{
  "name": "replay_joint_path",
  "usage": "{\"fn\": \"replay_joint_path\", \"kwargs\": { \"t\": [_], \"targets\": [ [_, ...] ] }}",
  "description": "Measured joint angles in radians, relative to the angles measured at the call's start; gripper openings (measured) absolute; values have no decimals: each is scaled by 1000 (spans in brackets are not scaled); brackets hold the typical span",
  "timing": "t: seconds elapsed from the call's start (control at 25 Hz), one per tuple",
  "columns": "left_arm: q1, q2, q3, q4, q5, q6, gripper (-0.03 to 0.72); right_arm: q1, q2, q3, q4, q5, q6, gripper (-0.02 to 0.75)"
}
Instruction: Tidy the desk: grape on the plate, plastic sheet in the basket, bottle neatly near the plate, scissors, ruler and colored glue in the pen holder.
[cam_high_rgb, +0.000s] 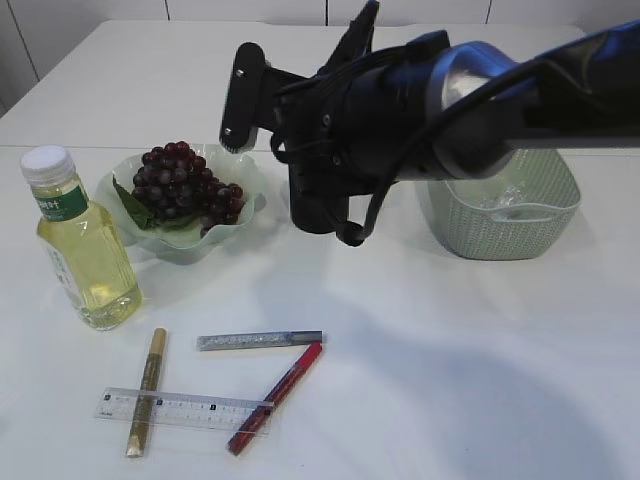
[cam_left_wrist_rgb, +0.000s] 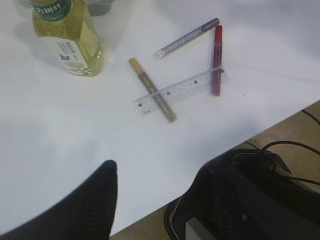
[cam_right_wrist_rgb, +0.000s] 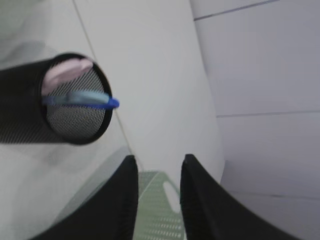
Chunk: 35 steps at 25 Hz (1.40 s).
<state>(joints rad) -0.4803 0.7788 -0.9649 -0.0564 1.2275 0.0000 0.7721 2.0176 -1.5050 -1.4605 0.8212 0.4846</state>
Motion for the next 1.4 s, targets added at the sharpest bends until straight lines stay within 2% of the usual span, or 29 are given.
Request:
{"fn": "replay_joint_path", "kwargs": {
  "t": [0.48, 0.68, 1.0, 1.12, 1.4],
  "targets": [
    [0, 0, 0, -2, 17, 0, 434, 6, -112, 2, 590, 193, -268, 245],
    [0, 0, 0, -4, 19, 0, 434, 6, -169, 2, 936, 267, -447, 244],
    [0, 0, 0, -20, 19, 0, 434, 6, -216, 2, 1476, 392, -868, 244],
    [0, 0, 0, -21, 19, 0, 434, 6, -216, 2, 1603, 396, -947, 244],
    [0, 0, 0, -24, 23, 0, 434, 6, -216, 2, 1756, 392, -1057, 248]
  ]
}}
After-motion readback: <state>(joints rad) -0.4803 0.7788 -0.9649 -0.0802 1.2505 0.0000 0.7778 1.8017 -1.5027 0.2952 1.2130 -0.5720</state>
